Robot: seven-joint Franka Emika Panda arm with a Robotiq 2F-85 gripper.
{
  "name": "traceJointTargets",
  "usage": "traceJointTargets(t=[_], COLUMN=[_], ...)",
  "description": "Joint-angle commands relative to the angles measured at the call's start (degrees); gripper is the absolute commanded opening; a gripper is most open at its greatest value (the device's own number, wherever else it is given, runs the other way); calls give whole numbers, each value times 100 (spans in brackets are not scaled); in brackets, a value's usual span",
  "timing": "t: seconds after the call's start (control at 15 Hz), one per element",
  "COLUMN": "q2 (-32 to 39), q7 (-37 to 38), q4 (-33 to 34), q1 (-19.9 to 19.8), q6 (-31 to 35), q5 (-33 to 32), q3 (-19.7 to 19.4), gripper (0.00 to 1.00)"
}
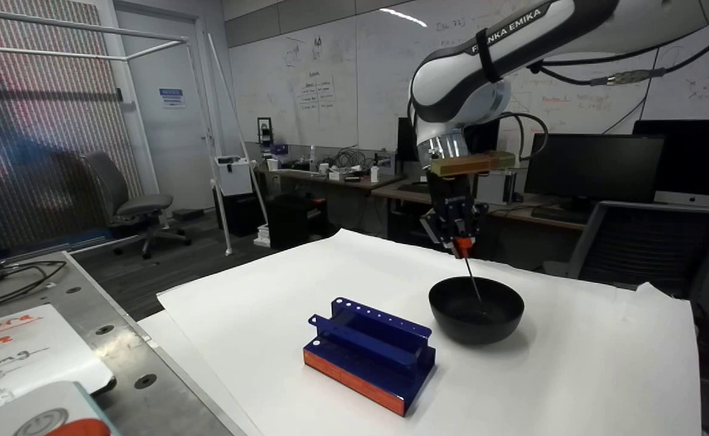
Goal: Pick up the orange object tool and put it in the bowl
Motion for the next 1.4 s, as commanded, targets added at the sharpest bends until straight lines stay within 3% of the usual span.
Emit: traceJointTargets(t=[0.0,0.47,0.6,0.93,1.13,1.33], q2=[292,874,1031,1283,1313,1198], q7=[-115,-362,-385,-438,-549,-850], q4=[421,1033,1219,1552,1651,1577], q1=[-211,-494,-522,-579,-624,-652], q6=[-465,-847,-986,-1211,-1268,-1155], q5=[444,911,944,1014,1069,1070], q3=[-17,11,7,15,35,59], gripper=[9,11,45,83,100,100])
